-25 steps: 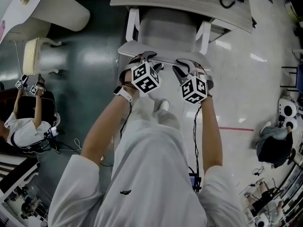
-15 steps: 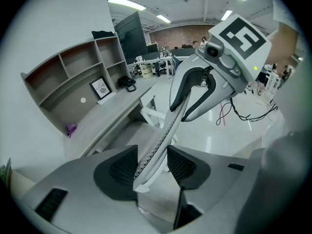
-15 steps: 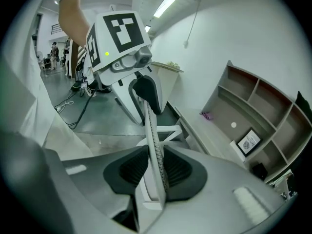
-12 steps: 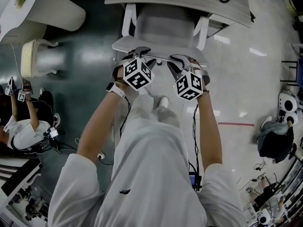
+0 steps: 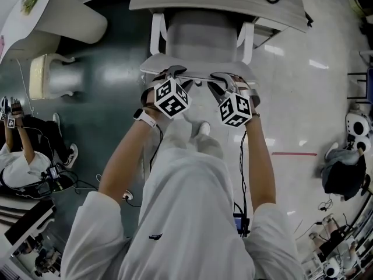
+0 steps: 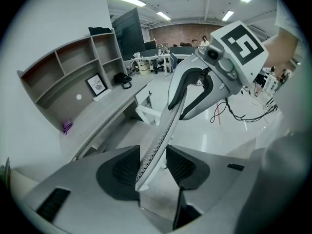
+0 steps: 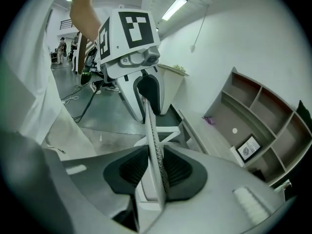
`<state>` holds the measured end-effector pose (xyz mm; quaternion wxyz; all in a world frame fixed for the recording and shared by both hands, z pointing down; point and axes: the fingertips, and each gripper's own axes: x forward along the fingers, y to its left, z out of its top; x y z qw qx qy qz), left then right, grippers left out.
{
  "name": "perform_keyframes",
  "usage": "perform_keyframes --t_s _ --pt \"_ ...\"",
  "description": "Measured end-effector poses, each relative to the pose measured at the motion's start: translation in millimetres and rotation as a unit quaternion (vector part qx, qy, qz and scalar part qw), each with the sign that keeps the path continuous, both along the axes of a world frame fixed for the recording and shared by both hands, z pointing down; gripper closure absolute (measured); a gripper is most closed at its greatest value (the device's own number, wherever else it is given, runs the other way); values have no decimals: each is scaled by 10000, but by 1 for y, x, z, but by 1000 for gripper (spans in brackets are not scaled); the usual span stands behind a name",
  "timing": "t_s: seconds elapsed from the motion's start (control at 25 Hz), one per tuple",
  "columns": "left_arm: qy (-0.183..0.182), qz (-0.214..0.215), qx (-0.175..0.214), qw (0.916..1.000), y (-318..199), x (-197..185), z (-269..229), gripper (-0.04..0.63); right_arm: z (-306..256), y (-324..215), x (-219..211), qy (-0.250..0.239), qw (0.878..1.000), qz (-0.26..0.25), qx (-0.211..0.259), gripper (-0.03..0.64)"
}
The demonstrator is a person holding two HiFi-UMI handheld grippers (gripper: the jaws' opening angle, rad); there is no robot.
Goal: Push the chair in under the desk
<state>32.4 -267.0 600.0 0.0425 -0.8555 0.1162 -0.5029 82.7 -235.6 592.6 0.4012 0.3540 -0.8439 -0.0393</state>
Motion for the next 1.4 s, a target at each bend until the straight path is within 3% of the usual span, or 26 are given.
perform_keyframes --t_s 0.24,0.8,1.4 --pt "-51 -22 -69 10000 -10 6 0 425 0 -11 6 19 10000 -22 69 506" --pt "44 47 189 9998 -40 11 -3 422 -3 -40 10 41 9998 119 178 503" --pt "148 -5 305 9994 -104 27 -3 414 -4 -102 24 139 9992 305 204 502"
